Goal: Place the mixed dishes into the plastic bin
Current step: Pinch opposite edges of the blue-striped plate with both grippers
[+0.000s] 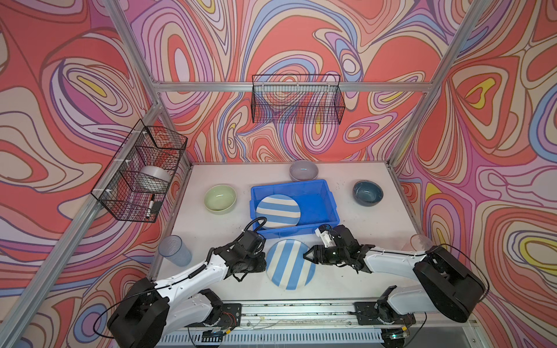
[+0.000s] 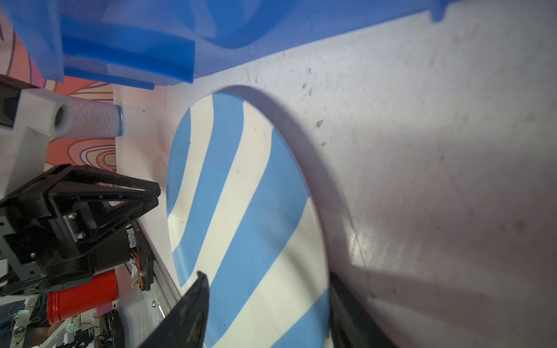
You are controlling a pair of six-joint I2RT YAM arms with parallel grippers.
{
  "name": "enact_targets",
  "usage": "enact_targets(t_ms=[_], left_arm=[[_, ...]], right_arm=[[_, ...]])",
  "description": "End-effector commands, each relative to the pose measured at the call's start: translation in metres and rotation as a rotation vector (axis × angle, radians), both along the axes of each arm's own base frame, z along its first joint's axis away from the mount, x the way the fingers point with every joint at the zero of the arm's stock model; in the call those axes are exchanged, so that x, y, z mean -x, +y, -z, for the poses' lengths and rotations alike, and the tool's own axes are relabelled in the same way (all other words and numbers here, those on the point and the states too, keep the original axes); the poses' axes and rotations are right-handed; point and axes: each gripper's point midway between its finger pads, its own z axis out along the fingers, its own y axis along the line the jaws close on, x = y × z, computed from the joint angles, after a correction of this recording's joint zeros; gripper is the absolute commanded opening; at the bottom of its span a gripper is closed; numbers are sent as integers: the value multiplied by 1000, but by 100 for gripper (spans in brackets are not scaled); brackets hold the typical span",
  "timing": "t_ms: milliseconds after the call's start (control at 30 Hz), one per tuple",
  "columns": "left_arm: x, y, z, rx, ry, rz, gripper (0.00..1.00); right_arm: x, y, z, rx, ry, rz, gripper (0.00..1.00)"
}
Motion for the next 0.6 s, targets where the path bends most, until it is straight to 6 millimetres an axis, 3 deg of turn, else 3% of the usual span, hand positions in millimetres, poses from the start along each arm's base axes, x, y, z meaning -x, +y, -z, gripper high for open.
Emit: enact_targets(t_ms=[0,300,567], left_arm=[[3,-2,11,-11,20,23,25],[2,9,23,-100,58,-8,20],[7,17,30,-135,81,-23,20]], right_arm=[[10,-9,18,61,70,9,63],[11,-3,6,17,59,-8,61],[11,7,-11,-62,47,-25,47]])
